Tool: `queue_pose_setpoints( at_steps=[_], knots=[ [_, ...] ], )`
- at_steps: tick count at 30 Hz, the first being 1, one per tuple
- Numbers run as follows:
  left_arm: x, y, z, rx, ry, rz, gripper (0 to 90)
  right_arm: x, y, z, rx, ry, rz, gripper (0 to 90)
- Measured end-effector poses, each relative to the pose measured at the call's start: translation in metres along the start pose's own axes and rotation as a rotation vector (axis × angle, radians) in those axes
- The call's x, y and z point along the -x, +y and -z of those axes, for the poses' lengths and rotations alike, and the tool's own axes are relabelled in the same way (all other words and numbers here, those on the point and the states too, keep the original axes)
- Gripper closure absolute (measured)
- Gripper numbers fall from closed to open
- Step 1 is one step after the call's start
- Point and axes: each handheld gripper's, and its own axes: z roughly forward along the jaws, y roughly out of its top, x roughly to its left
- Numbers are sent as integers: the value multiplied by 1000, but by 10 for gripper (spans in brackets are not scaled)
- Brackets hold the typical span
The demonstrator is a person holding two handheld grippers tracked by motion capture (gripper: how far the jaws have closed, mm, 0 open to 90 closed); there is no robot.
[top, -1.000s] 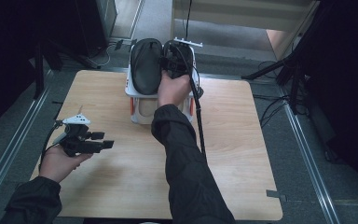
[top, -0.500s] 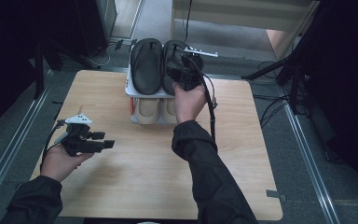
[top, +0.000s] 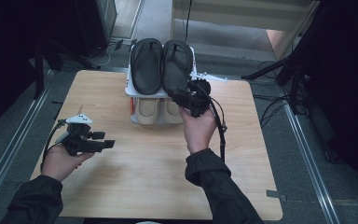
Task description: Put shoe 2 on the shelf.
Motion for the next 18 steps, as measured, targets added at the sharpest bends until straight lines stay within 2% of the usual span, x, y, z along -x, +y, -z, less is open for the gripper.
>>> queue_pose_setpoints(
  at_steps=[8,18],
  knots=[
    [-1,0,-1,-7,-3,-2,396,-2,-32,10,-34,24,36,612],
    [-2,-1,-1,-2,-1,11,393,2,-67,13,-88,68,78,606]
  ],
)
